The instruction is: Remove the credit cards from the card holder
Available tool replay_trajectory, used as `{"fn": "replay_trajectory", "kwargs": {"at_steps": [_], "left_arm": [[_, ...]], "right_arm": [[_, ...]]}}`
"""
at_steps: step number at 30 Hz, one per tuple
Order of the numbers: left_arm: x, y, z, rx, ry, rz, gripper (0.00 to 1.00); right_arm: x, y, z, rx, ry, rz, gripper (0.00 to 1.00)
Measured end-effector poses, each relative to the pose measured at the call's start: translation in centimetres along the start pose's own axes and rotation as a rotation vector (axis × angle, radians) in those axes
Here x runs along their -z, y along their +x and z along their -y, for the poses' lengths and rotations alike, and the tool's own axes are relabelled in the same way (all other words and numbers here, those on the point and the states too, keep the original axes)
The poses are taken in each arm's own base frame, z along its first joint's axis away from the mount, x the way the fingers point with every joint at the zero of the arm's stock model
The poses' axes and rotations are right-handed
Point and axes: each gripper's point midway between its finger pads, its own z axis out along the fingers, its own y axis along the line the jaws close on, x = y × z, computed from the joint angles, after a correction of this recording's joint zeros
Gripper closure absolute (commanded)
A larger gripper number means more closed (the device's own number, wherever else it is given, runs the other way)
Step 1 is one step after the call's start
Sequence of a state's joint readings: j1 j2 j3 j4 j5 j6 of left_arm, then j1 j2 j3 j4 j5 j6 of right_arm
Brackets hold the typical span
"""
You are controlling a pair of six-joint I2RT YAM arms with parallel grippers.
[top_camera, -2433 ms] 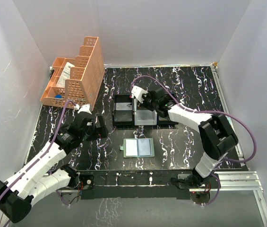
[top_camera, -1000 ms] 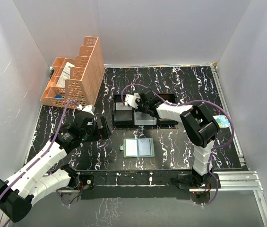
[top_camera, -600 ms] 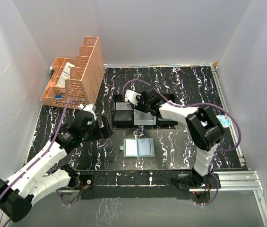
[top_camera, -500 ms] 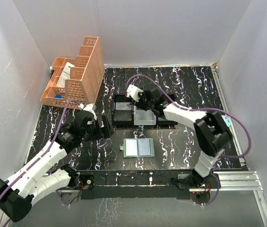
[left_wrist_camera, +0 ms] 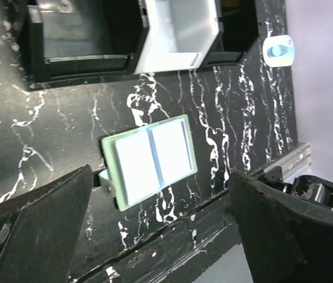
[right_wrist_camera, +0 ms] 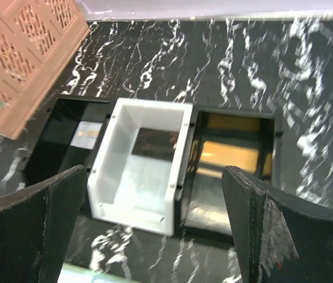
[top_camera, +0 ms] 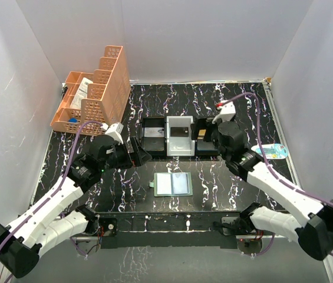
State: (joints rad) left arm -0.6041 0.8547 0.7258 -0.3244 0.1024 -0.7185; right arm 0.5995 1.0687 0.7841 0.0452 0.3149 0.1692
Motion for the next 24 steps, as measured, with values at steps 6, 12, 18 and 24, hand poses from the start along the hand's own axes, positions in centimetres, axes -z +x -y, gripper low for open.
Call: {"fn": "replay_trajectory", "kwargs": {"at_steps": [6, 12, 18, 24], "left_arm": [[-1.3, 0.6, 1.6, 0.021, 0.096, -0.040, 0.08], [-3.7, 4.1, 2.3, 0.018, 0.106, -0.184, 0.12], [-5.5, 8.5, 2.7, -0.044, 0.044, -0.337, 0.18], [-7.4, 10.8, 1.2, -0.041, -0.056, -0.409, 0.21]], "right_arm": [[3.5, 3.2, -0.6, -0.320, -0.018, -0.111, 0.02], [6.4, 9.8, -3.6, -0.586, -0.168, -0.280, 0.18], [8.0, 16.2, -5.3, -0.723, -0.170, -0.541, 0.34], [8.7, 18.5, -6.2, -0.752, -0.175, -0.672, 0.45]]}}
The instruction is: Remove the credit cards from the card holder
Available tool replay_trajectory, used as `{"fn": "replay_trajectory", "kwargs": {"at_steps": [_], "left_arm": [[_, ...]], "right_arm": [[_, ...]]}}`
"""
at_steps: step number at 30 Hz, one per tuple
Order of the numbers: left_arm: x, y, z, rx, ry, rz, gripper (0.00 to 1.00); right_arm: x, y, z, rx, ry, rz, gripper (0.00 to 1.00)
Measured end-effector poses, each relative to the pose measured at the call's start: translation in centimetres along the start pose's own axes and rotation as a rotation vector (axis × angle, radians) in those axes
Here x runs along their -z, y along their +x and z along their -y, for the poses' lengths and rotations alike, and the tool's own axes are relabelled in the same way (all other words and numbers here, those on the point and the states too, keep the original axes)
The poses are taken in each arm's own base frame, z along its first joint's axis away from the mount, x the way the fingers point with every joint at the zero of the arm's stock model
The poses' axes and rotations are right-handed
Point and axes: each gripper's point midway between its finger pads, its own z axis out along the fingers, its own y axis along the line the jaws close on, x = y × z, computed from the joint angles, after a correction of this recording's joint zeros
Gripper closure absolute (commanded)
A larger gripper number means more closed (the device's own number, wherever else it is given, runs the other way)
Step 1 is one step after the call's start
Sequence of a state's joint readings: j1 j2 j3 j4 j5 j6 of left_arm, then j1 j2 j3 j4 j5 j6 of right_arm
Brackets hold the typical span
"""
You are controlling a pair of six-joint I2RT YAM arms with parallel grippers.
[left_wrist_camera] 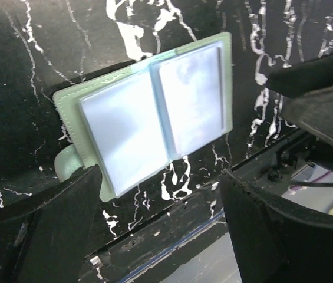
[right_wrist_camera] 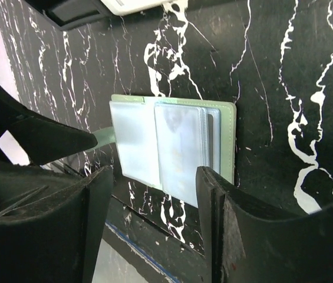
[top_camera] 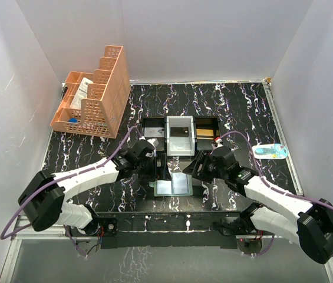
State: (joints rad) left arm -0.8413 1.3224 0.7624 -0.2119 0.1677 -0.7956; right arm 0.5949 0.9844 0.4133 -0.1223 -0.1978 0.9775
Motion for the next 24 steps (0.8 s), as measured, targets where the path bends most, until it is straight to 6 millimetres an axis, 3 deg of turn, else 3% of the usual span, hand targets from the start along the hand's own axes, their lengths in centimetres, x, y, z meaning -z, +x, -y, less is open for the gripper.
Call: {"fn": "replay_trajectory", "kwargs": {"at_steps": [10, 16, 24], "left_arm": [[-0.8, 1.0, -2.3, 0.030, -0.109, -0.035, 0.25], [-1.2, 1.4, -2.8, 0.031, -0.131, -0.054, 0.49], [-2.0, 2.6, -4.3, 0.036, -0.193, -0.112, 0.60]], "right_arm": [[-0.8, 2.0, 1.1, -0.033, 0.035, -0.108, 0.57], [-1.2, 2.9, 1.8, -0.046, 0.058, -0.155, 0.61], [-1.6, 3.5, 2.0, -0.054, 0.067, -0.192, 0.66]]}}
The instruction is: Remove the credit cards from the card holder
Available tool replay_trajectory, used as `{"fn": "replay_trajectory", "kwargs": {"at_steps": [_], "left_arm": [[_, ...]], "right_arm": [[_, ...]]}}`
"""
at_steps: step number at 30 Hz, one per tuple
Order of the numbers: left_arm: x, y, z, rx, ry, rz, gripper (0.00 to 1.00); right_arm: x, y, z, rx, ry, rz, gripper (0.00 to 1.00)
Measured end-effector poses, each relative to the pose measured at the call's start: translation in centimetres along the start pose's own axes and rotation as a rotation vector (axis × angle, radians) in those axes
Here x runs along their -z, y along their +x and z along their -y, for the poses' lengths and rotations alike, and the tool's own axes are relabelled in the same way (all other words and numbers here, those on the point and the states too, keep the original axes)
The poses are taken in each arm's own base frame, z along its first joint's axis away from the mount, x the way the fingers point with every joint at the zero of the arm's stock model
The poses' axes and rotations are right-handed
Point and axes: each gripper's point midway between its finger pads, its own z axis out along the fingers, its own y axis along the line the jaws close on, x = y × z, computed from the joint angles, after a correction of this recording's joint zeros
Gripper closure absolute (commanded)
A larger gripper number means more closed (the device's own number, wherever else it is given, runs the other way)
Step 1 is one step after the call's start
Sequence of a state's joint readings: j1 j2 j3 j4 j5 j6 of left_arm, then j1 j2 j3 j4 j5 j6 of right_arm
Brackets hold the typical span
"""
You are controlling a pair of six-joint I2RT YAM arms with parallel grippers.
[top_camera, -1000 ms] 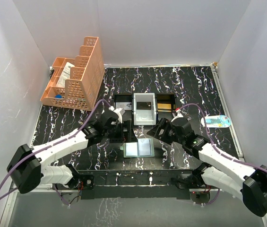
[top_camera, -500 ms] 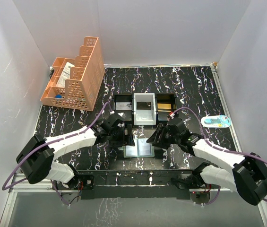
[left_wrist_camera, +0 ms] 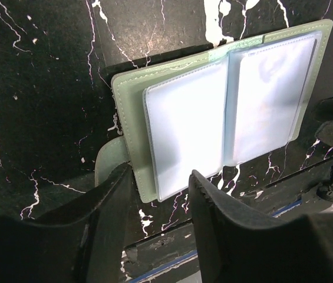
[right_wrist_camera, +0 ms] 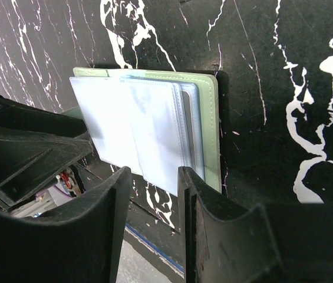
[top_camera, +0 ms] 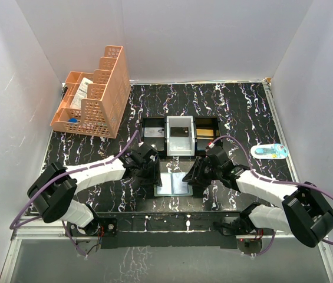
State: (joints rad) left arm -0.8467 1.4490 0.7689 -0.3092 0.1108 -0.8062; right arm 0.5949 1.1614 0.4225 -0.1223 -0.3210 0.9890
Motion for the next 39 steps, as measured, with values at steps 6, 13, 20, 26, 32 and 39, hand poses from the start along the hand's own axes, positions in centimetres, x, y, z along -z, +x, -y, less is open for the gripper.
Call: {"fn": "replay_trajectory", "kwargs": {"at_steps": [6, 13, 20, 26, 32, 39], "left_arm": [[0.0, 0.1, -0.2, -0.001, -0.011, -0.005, 0.67], [-1.0, 0.6, -0.8, 0.001, -0.043, -0.037, 0.77], [-1.1, 0.6, -1.0, 0.002, -0.049, -0.042, 0.83], [-1.2, 0.7, -1.1, 0.000, -0.052, -0.045, 0.85], [-1.2, 0.7, -1.0, -0.007, -0.048, -0.046, 0.87], [-1.2, 0.7, -1.0, -0.007, -0.046, -0.047, 0.87]], "right_arm": [[-0.4, 0.0, -0.1, 0.000, -0.001, -0.013, 0.66], [-0.7, -0.4, 0.0, 0.018, 0.019, -0.003, 0.69], [-1.4, -0.3, 0.9, 0.054, 0.065, -0.031, 0.69], [-1.7, -0.8, 0.6, 0.099, 0.102, -0.022, 0.72], [-1.7, -0.7, 0.1, 0.109, 0.084, -0.026, 0.74], [-1.1, -1.1, -1.4, 0.117, 0.027, -0.003, 0.73]]}}
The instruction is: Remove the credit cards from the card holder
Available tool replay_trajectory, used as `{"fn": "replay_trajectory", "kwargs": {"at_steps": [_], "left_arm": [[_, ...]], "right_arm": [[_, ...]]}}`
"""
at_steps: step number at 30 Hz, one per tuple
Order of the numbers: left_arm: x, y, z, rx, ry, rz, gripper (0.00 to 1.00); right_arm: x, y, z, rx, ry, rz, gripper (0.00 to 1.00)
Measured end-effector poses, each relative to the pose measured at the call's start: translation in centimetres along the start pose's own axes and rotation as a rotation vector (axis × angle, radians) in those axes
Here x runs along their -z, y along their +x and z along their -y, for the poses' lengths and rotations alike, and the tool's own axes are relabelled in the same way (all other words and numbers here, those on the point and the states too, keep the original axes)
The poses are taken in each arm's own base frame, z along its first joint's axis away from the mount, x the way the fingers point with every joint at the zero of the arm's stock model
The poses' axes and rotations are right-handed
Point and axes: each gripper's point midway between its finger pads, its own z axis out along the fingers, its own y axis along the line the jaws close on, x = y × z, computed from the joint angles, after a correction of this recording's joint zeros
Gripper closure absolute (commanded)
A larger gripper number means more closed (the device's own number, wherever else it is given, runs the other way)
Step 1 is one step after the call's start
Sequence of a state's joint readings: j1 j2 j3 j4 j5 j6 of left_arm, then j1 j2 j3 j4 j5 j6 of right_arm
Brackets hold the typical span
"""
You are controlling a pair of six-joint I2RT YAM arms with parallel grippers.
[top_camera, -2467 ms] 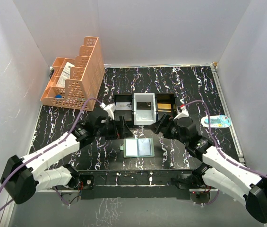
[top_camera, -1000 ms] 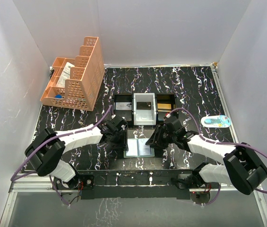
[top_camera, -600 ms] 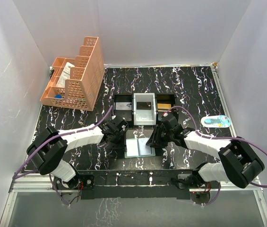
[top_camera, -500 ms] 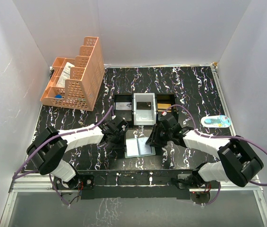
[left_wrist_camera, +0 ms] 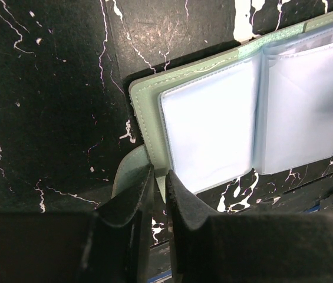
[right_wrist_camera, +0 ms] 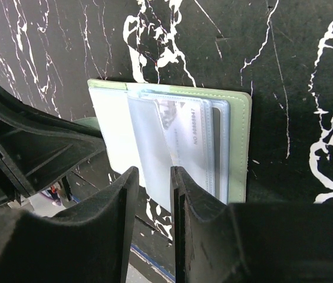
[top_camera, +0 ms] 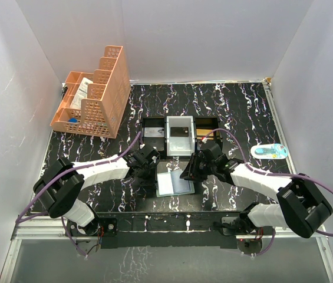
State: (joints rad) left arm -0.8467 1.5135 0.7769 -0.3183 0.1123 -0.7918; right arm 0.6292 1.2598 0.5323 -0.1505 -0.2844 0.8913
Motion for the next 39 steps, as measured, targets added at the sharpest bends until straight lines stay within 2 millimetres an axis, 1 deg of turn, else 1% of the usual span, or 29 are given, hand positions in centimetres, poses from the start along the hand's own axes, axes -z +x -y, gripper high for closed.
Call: {"fn": "replay_trajectory", "kwargs": {"at_steps": [4, 7, 9, 13, 15, 18, 19, 20, 21, 23, 25, 28, 30, 33, 36, 39], "left_arm": [[0.0, 0.0, 0.0, -0.007, 0.000, 0.000, 0.88], [0.0, 0.0, 0.0, -0.008, 0.000, 0.000, 0.88], [0.0, 0.0, 0.0, -0.007, 0.001, 0.000, 0.88], [0.0, 0.0, 0.0, -0.004, 0.001, 0.000, 0.87], [0.0, 0.0, 0.0, 0.000, 0.001, 0.002, 0.82], [0.3, -0.2, 0.1, 0.005, 0.003, 0.013, 0.78], [0.5, -0.3, 0.1, 0.007, 0.003, 0.022, 0.74], [0.8, -0.5, 0.2, 0.011, 0.004, 0.037, 0.66], [1.1, -0.7, 0.2, 0.013, 0.007, 0.048, 0.62], [1.9, -1.0, 0.1, 0.032, 0.004, 0.083, 0.59], [3.0, -1.3, 0.0, 0.060, 0.003, 0.119, 0.52], [4.5, -2.0, 0.1, 0.092, 0.017, 0.180, 0.36], [5.2, -2.5, 0.3, 0.106, 0.028, 0.211, 0.33], [5.8, -3.0, 0.9, 0.111, 0.060, 0.245, 0.31], [6.2, -3.7, 2.0, 0.101, 0.115, 0.271, 0.29], [6.0, -3.8, 3.3, 0.082, 0.170, 0.257, 0.29]], "right_arm": [[0.0, 0.2, -0.1, 0.005, -0.008, -0.010, 0.73], [-0.1, 0.6, -0.9, 0.002, -0.048, -0.042, 0.72], [-0.2, 0.8, -2.0, -0.008, -0.103, -0.064, 0.72], [-0.2, 0.8, -4.8, -0.010, -0.233, -0.085, 0.70], [-0.3, 1.0, -5.7, -0.003, -0.278, -0.104, 0.69], [-0.9, 1.8, -6.0, 0.004, -0.304, -0.157, 0.66], [-1.3, 2.3, -5.9, 0.006, -0.302, -0.179, 0.66], [-1.7, 2.9, -5.8, 0.011, -0.298, -0.211, 0.66], [-2.0, 3.3, -5.8, 0.017, -0.296, -0.233, 0.65], [-2.7, 4.0, -5.8, 0.032, -0.291, -0.274, 0.62], [-3.0, 4.3, -6.0, 0.052, -0.289, -0.289, 0.59], [-2.4, 3.6, -6.5, 0.093, -0.278, -0.254, 0.57], [-1.6, 2.8, -6.8, 0.123, -0.271, -0.211, 0.58], [-0.5, 1.1, -7.2, 0.154, -0.236, -0.132, 0.59], [0.2, -0.6, -6.1, 0.153, -0.149, -0.040, 0.56], [0.5, -1.7, -3.8, 0.122, -0.029, 0.026, 0.55]]}}
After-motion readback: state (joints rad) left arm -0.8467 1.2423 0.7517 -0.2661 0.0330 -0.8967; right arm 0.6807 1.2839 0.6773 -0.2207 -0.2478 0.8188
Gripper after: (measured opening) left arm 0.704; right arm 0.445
